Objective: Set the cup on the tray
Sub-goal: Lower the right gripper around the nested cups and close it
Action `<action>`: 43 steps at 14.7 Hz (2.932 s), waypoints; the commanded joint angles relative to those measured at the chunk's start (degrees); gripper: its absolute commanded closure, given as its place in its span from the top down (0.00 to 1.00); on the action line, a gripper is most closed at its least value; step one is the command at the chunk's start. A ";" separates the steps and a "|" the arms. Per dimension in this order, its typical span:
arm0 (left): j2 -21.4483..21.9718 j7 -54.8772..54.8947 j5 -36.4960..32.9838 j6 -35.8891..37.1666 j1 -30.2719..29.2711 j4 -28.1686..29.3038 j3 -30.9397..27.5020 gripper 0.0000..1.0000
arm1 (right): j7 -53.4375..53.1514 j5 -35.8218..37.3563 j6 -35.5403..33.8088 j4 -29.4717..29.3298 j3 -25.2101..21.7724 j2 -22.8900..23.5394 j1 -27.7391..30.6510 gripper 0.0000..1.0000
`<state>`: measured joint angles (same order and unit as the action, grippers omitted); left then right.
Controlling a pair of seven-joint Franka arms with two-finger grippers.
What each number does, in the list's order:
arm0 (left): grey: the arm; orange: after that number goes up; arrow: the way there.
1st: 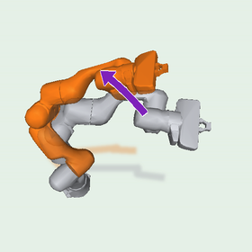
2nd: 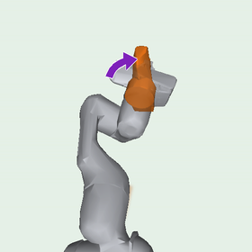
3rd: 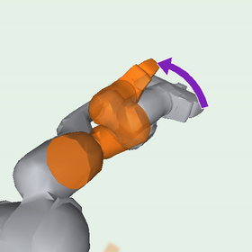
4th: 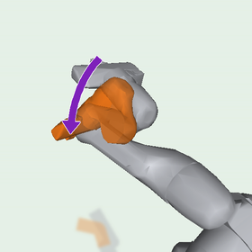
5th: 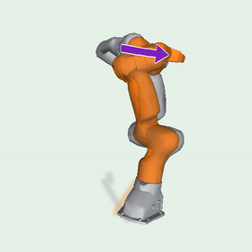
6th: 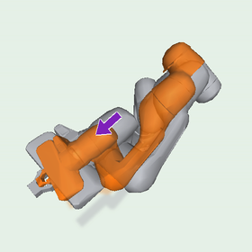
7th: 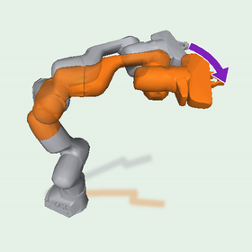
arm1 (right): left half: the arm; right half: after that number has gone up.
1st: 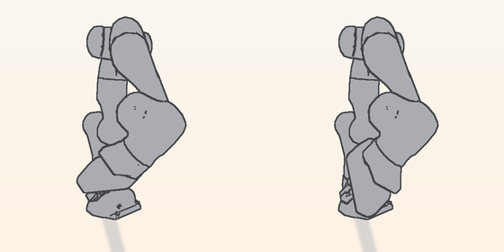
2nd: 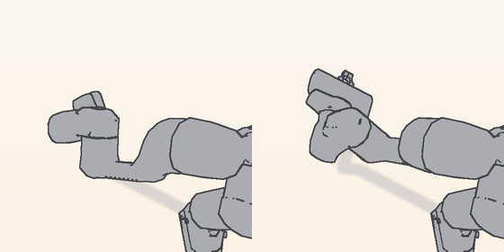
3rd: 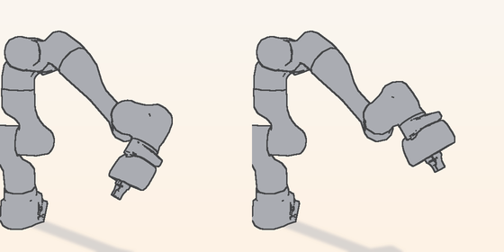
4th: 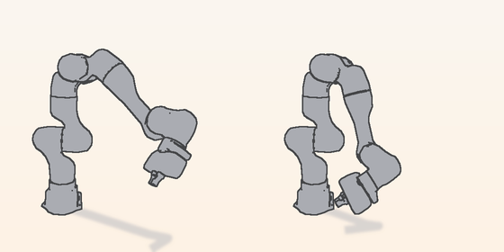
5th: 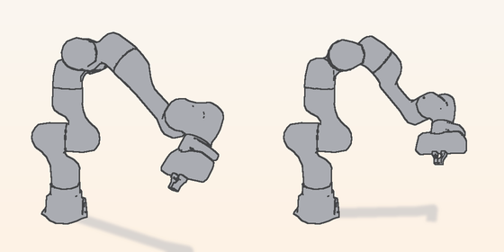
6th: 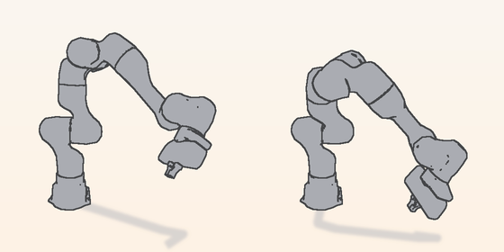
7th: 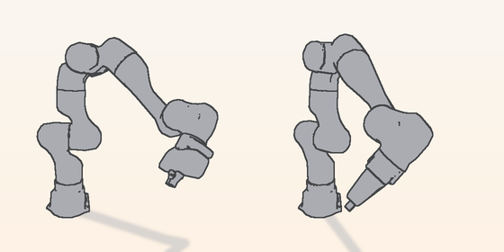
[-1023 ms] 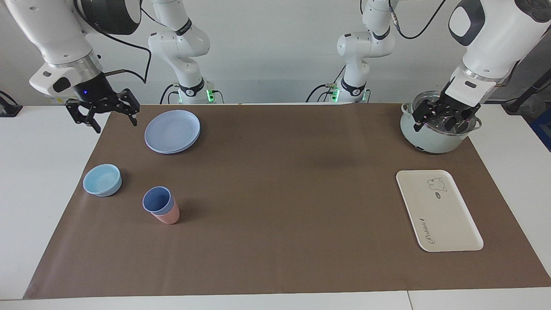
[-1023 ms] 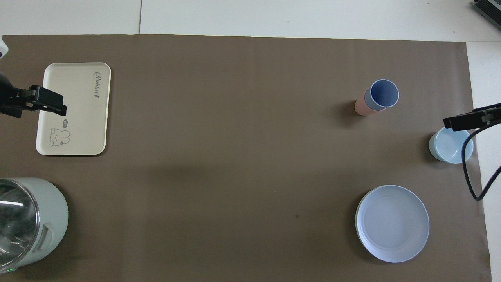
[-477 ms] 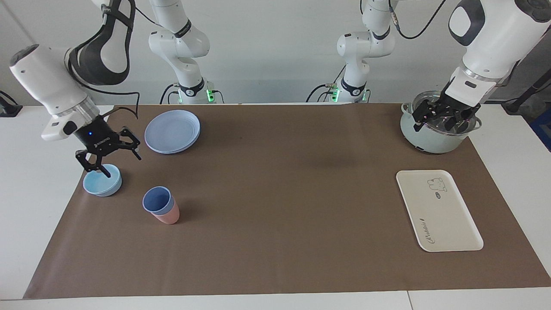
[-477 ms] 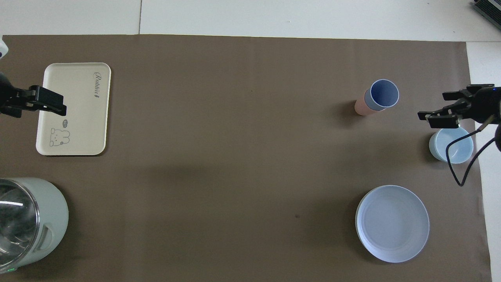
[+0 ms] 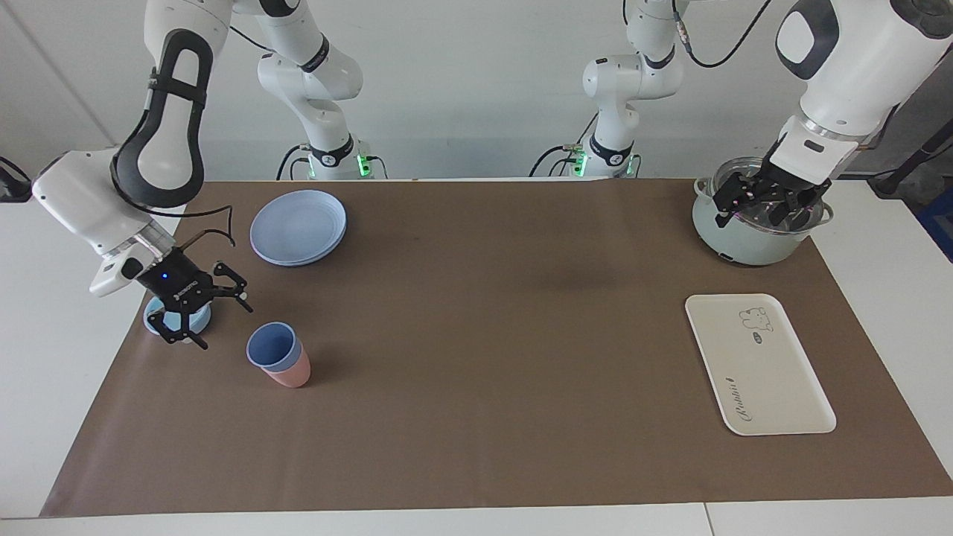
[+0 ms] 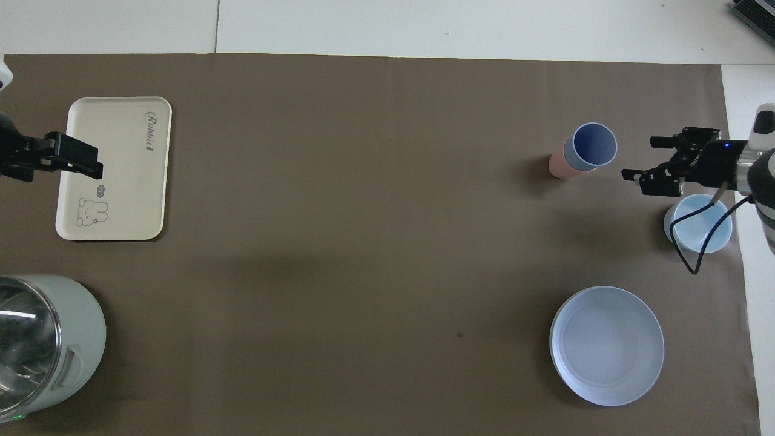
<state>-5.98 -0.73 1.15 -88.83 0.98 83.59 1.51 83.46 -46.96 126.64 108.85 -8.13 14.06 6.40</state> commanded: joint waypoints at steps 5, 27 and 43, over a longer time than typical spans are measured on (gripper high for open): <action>1.76 0.55 -0.27 -0.82 -0.37 2.10 0.07 1.00 | 23.65 -20.68 -1.92 -0.66 0.48 9.57 2.56 1.00; 1.76 0.55 -0.27 -0.82 -0.37 2.10 0.07 1.00 | 35.54 -30.91 -6.58 2.42 0.66 10.90 -0.95 1.00; 1.76 0.55 -0.27 -0.82 -0.37 2.10 0.07 1.00 | 37.05 -35.57 -5.61 1.72 0.66 11.07 -2.18 0.00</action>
<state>-5.98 -0.73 1.15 -88.83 0.98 83.59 1.51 120.00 -80.42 120.74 110.30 -7.42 25.52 4.09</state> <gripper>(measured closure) 0.000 0.159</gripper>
